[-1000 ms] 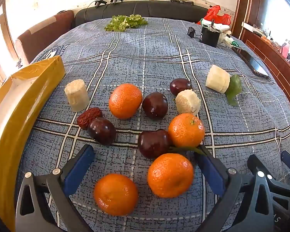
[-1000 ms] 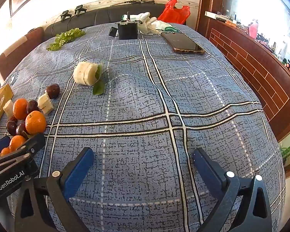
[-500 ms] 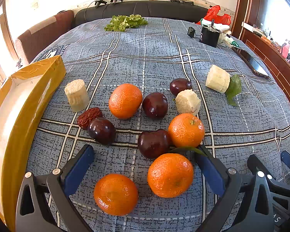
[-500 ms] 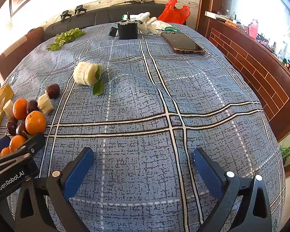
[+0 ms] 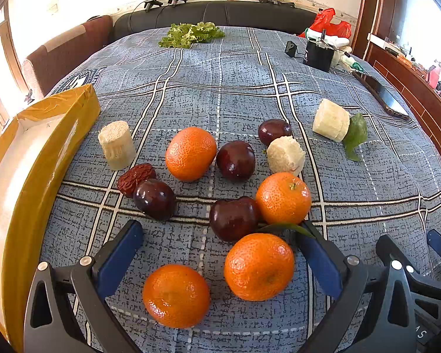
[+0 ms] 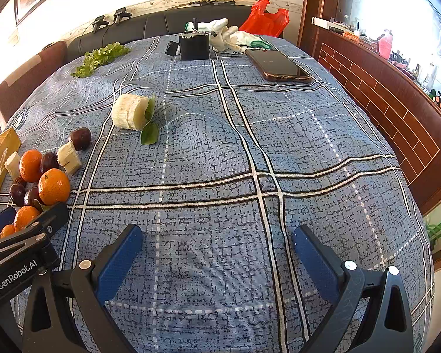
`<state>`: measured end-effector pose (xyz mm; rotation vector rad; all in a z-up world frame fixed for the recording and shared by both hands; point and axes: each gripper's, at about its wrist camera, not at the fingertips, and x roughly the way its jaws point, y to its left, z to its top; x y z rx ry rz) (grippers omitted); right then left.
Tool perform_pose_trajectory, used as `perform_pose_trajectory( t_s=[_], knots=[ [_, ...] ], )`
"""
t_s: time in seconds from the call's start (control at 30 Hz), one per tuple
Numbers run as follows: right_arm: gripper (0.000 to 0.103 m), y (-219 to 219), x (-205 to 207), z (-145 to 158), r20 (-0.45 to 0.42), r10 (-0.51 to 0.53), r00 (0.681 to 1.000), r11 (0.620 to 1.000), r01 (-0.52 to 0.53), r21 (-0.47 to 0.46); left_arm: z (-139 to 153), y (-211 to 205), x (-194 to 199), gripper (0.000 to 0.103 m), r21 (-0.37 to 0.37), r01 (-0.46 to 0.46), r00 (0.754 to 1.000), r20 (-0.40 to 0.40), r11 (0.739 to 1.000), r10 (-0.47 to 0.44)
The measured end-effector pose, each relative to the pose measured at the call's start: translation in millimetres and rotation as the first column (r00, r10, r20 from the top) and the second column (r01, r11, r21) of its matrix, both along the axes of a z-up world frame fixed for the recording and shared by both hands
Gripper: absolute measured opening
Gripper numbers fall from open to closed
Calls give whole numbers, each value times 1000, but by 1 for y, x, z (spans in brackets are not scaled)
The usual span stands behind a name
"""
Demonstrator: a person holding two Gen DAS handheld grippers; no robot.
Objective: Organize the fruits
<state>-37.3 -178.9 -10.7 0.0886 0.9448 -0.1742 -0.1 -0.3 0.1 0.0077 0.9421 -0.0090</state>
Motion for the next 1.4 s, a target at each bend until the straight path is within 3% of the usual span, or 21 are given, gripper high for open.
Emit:
perform_pose_trajectory(
  t_s=[1.07,1.27,1.4],
  knots=[
    [103,2,0,0,0,0,1000,1000,0,0,0,0,0,103,0,3,1000,-3,1000,-3],
    [103,0,-1,0,-2,0,1000,1000,0,8,-1,0,7,103,3,65,996,-64,998,-65],
    [103,1,-4,1,-52,-8,999,1000,9,22,1,4,1,103,0,118,990,-80,993,-118]
  ],
)
